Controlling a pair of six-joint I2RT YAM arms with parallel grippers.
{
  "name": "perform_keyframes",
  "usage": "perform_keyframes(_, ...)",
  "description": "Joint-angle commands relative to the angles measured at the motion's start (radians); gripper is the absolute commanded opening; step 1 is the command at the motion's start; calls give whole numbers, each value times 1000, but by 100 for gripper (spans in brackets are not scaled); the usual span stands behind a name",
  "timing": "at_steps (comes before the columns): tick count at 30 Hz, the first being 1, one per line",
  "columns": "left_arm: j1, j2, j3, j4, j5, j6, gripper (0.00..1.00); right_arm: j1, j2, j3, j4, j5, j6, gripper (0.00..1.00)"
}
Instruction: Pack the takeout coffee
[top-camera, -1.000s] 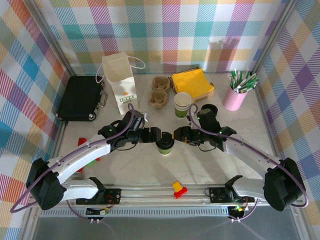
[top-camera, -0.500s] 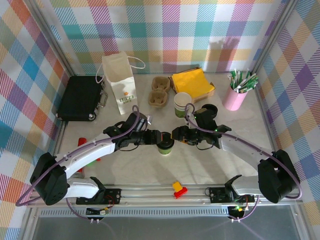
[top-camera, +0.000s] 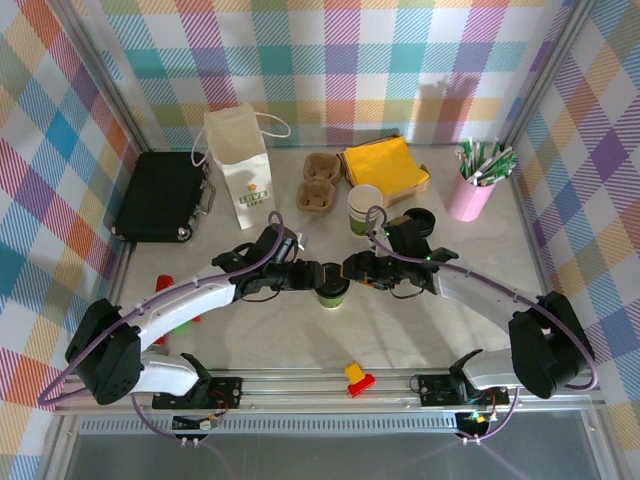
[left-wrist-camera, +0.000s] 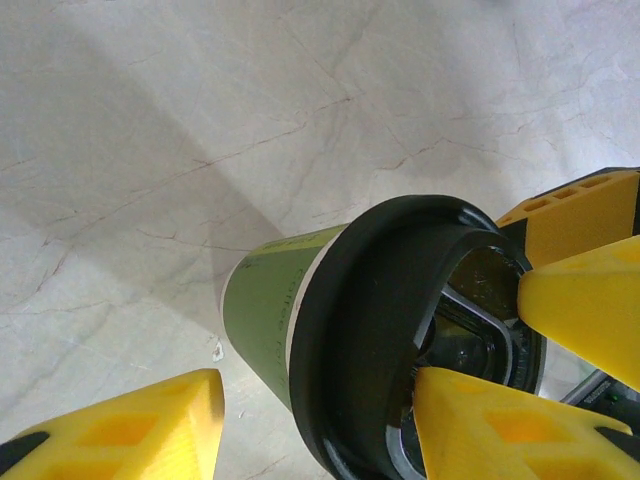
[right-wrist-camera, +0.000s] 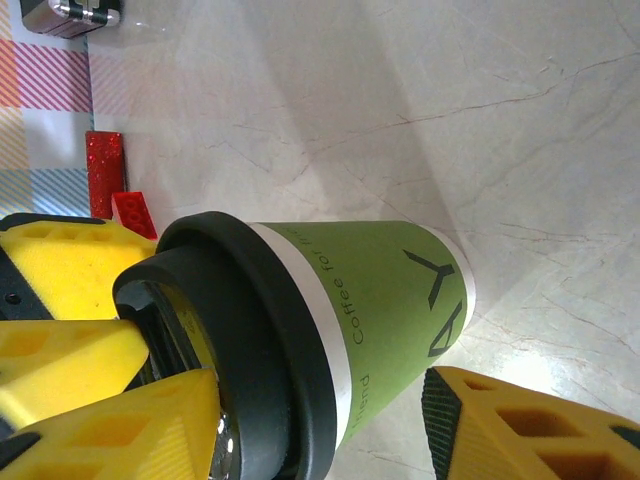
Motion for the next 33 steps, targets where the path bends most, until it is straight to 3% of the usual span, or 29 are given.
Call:
perform_keyframes(1, 4, 28, -12, -9, -8, 13, 51, 6, 10, 24, -34, 22, -38, 57)
perform_keyframes(11, 7, 46, -66, -10, -38, 7, 44, 6, 28, -33, -73, 147, -62, 57)
perform_keyframes(26, 4, 22, -102, -13, -14, -6, 41, 20, 12, -51, -94, 156, -64, 55)
perform_keyframes(33, -13, -12, 1, -47, 2, 9, 44, 29, -33, 27, -135, 155, -76, 56)
